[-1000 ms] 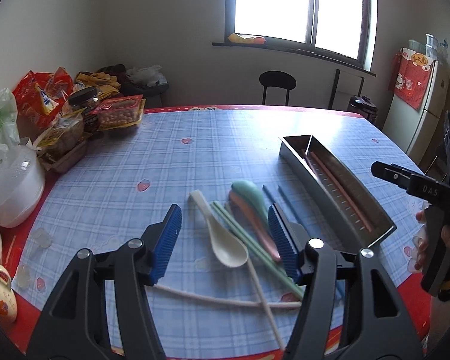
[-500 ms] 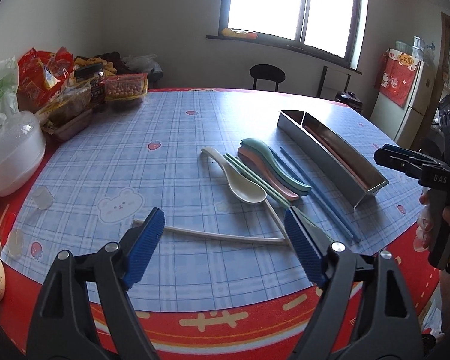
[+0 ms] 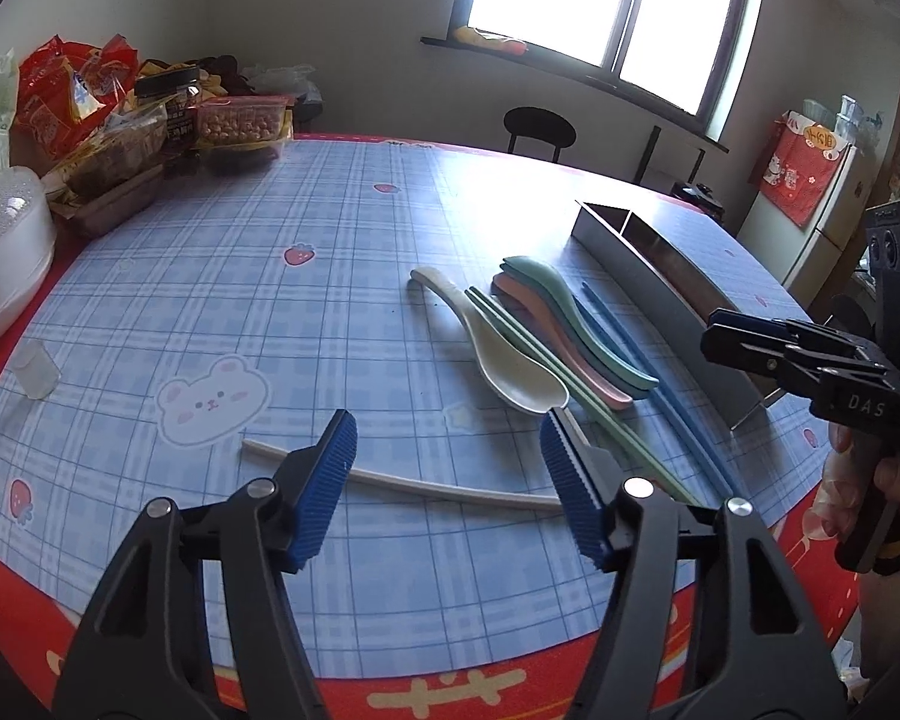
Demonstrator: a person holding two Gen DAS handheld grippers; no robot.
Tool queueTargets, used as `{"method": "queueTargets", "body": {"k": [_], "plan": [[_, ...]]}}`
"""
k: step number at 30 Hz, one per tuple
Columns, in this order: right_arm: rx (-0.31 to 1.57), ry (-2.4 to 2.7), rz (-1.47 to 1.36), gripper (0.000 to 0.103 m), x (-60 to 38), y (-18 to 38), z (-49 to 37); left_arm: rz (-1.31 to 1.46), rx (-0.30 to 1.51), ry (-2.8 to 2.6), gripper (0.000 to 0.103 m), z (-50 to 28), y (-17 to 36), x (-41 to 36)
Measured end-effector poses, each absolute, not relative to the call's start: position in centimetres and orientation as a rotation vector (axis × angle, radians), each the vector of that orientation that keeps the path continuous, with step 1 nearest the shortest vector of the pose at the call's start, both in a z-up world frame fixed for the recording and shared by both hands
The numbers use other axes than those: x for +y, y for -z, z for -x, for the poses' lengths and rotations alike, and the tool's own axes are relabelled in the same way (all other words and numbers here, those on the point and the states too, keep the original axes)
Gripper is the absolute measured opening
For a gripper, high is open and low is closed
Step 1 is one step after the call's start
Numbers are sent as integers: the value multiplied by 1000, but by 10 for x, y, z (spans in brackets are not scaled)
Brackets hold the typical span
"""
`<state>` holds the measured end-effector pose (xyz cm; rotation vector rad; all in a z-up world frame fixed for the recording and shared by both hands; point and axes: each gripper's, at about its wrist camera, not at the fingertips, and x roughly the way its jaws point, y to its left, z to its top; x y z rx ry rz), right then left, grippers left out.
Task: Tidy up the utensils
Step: 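Move the right tool back over the green chopsticks and spoons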
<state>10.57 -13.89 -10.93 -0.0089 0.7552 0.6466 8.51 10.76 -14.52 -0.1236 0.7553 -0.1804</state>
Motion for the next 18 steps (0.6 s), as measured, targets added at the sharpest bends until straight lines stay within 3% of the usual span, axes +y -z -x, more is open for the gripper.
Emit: {"method": "queueTargets", "body": {"k": [4, 8, 18], "plan": [[778, -631, 14, 24, -128, 113, -123, 138, 777, 191, 55, -109, 148, 102], [796, -610, -3, 20, -123, 117, -136, 153, 805, 202, 48, -132, 152, 98], [889, -690, -12, 15, -114, 143, -124, 142, 813, 222, 47, -135, 155, 93]]}}
